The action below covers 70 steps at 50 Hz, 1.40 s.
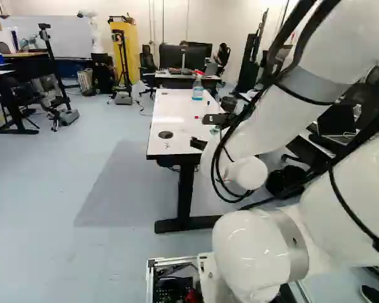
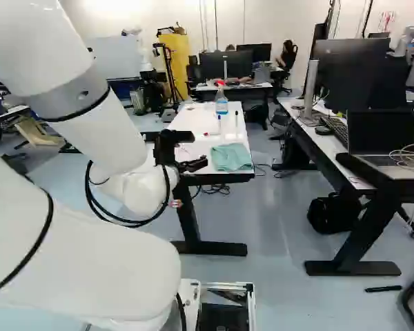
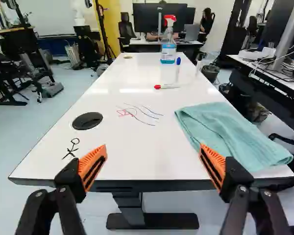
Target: Clean the table with the green towel
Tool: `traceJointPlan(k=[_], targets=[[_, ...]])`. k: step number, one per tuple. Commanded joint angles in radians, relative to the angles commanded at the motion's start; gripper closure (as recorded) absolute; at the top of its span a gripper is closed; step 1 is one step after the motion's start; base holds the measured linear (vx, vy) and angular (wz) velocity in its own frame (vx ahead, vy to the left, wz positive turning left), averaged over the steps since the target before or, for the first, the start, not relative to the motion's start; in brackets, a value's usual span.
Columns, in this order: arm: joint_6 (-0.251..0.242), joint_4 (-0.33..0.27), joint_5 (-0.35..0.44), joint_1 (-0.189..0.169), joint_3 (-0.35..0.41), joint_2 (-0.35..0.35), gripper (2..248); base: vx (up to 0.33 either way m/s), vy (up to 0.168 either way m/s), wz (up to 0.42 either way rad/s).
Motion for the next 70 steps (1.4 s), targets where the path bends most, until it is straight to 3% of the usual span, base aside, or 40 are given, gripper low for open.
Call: traceJointPlan(k=[34, 70], targets=[[0.0, 0.0, -0.014, -0.078, -0.069, 0.033, 3, 0.0, 0.0, 0.0], [0.0, 0.0, -0.225, -0.179, -0.232, -0.055, 3, 0.0, 0.0, 0.0]])
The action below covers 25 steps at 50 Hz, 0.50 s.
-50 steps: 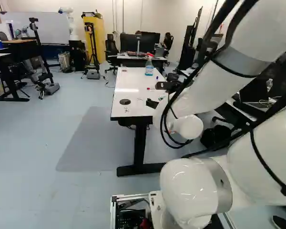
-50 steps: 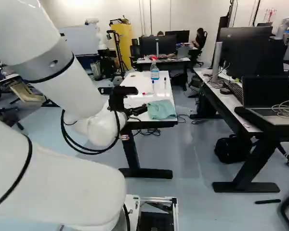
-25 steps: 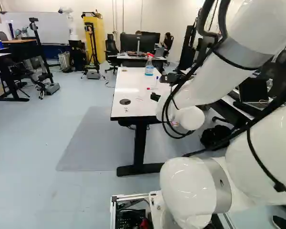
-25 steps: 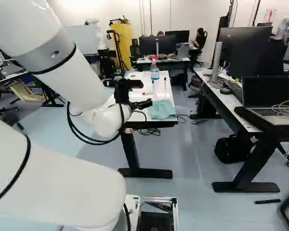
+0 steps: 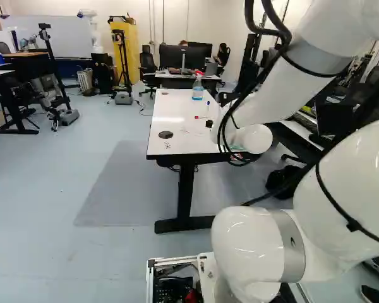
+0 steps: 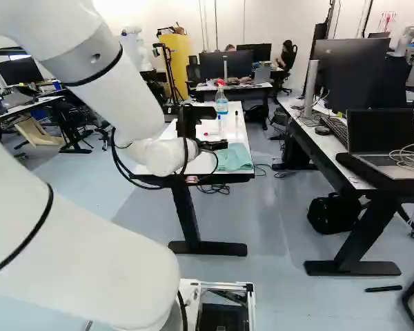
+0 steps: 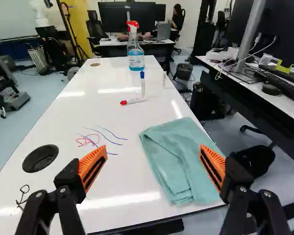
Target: Clean the table with the green towel
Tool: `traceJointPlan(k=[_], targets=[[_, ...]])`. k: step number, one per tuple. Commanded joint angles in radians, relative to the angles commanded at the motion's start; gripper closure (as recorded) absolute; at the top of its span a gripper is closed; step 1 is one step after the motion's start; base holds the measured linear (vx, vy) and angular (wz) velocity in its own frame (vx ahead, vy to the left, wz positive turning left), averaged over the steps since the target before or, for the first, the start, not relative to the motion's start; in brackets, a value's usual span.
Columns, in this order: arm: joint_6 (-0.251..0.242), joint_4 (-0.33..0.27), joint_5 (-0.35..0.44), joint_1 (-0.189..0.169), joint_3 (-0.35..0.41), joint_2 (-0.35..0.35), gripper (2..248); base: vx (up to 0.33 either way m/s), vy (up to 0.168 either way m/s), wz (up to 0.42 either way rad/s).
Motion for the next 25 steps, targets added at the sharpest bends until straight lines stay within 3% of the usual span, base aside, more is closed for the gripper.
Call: traceJointPlan(k=[25], targets=[[0.0, 0.0, -0.164, -0.061, -0.12, -0.065, 3, 0.0, 0.0, 0.0]])
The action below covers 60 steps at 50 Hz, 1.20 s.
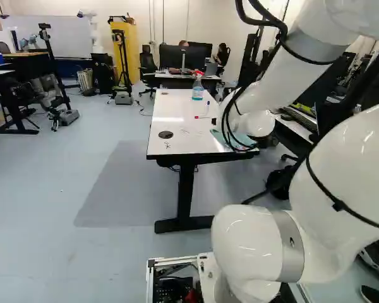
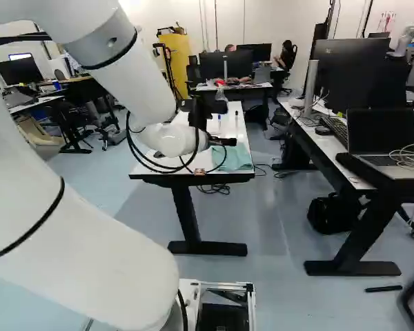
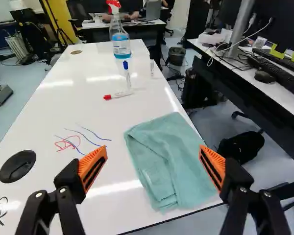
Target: Clean the table with the green towel
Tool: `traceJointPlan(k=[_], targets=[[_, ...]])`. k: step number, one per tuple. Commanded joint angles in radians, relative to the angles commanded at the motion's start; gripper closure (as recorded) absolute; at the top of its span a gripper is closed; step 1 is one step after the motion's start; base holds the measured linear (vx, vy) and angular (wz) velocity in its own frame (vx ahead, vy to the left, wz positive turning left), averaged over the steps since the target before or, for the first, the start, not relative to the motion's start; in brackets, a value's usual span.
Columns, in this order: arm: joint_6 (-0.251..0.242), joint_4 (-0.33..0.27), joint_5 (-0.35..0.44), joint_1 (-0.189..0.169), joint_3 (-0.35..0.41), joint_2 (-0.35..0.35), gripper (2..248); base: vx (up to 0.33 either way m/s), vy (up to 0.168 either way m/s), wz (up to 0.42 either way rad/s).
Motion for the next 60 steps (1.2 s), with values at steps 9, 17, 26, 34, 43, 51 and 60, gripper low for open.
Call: traceJointPlan(k=[9, 17, 26, 34, 43, 51, 60], targets=[[0.0, 0.0, -0.059, -0.02, -0.044, -0.023, 3, 0.0, 0.0, 0.0], [0.0, 0.0, -0.114, -0.037, -0.083, -0.044, 3, 0.0, 0.0, 0.0], [0.0, 0.0, -0.178, -0.055, -0.128, -0.068, 3, 0.0, 0.0, 0.0], [0.0, 0.0, -0.244, -0.064, -0.168, -0.089, 3, 0.0, 0.0, 0.0], [0.0, 0.0, -0.336, -0.063, -0.216, -0.115, 3, 0.0, 0.0, 0.0], [0.0, 0.0, -0.415, -0.062, -0.257, -0.136, 3, 0.0, 0.0, 0.0], [0.0, 0.0, -0.509, -0.064, -0.305, -0.16, 3, 0.0, 0.0, 0.0]])
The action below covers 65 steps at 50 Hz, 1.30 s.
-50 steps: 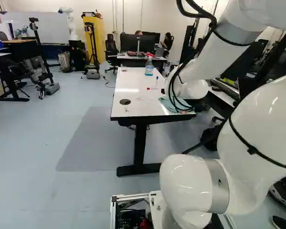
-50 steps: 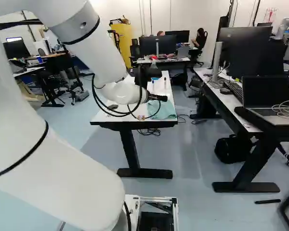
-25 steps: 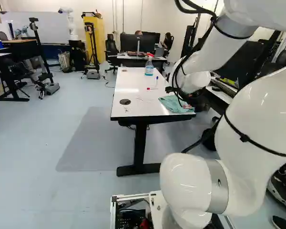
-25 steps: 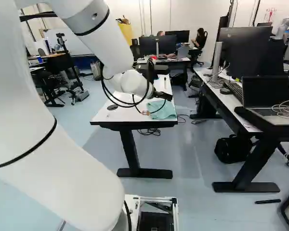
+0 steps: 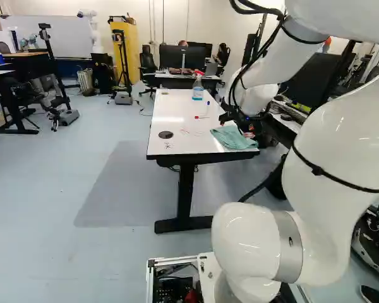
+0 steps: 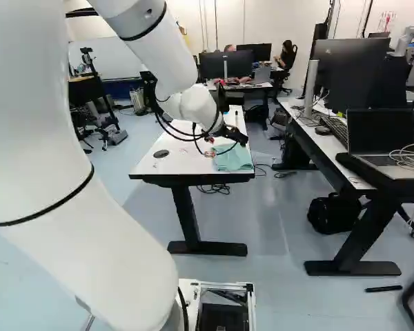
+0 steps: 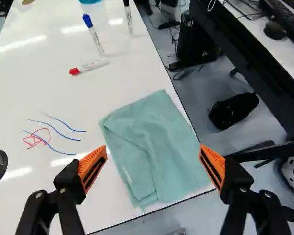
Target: Clean the table with the green towel
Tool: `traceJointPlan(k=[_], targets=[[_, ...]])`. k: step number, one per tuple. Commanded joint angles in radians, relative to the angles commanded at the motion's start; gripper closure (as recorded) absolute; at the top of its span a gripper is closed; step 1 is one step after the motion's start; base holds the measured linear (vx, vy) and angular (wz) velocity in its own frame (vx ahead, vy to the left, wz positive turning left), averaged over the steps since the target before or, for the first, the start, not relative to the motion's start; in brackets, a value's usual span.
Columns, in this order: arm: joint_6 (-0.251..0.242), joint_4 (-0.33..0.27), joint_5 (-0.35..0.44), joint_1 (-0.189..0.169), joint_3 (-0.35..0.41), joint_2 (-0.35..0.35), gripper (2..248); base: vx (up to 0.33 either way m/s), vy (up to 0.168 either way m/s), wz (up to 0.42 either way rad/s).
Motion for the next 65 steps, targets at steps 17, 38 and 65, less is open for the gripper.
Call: traceJointPlan(k=[17, 38, 65], targets=[[0.0, 0.0, -0.177, -0.006, -0.097, -0.085, 3, 0.0, 0.0, 0.0], [0.0, 0.0, -0.324, -0.013, -0.217, -0.192, 3, 0.0, 0.0, 0.0], [0.0, 0.0, -0.324, -0.014, -0.331, -0.288, 3, 0.0, 0.0, 0.0]])
